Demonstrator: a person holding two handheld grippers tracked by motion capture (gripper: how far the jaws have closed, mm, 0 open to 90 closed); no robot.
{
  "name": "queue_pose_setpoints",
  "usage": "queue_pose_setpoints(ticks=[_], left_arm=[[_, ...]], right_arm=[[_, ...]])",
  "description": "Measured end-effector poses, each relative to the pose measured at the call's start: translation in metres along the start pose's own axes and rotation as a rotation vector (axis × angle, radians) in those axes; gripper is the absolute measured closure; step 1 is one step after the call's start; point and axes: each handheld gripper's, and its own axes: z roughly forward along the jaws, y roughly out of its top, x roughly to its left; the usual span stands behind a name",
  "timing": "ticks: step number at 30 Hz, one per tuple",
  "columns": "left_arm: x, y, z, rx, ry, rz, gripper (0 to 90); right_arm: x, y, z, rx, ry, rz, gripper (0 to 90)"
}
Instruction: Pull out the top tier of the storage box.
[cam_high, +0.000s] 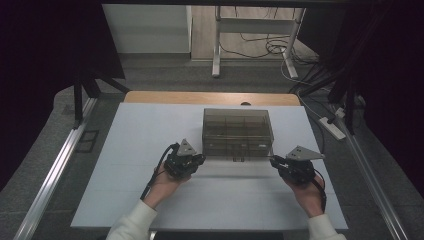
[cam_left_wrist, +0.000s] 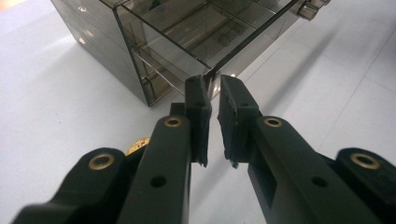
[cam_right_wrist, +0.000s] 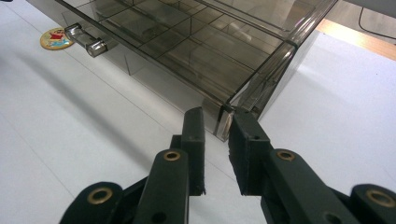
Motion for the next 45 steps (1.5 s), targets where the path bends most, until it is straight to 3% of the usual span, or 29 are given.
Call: queue_pose_setpoints(ticks=[45], left_arm=[[-0.0051, -0.0055, -0.0041, 0.01, -0.023, 0.018, 80.6]], right_arm=[[0.0055, -0.0044, -0.007, 0.02, 0.007, -0.027, 76.0]])
